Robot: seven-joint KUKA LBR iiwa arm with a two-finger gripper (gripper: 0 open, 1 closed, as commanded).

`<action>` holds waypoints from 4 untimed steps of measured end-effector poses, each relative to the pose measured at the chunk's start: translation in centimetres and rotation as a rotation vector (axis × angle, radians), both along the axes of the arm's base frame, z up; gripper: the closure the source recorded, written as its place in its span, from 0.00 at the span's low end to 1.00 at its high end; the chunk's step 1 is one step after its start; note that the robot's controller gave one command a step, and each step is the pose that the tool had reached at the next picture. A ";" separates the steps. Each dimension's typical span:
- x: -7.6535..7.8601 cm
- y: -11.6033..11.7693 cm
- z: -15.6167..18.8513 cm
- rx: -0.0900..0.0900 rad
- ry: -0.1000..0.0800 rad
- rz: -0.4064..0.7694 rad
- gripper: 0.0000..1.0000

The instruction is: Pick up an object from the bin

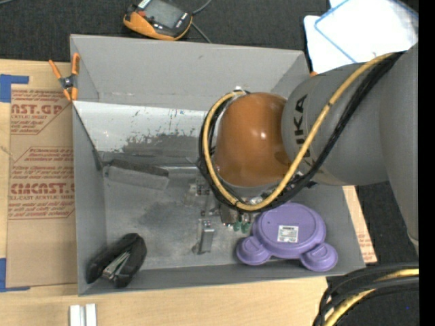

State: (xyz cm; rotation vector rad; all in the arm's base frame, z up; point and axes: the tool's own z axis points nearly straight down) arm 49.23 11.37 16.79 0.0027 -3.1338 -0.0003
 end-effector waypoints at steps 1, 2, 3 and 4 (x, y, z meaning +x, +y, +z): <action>0.2 -0.1 0.4 0.001 -0.008 -0.002 0.00; 9.5 4.5 -10.0 0.001 0.002 0.112 0.00; 1.5 10.1 -2.9 0.004 -0.014 0.218 0.00; 10.1 8.1 -6.9 0.002 -0.005 0.168 0.00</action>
Offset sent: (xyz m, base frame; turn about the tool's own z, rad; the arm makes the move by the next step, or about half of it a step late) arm 0.0965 0.0444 -0.0979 -0.1108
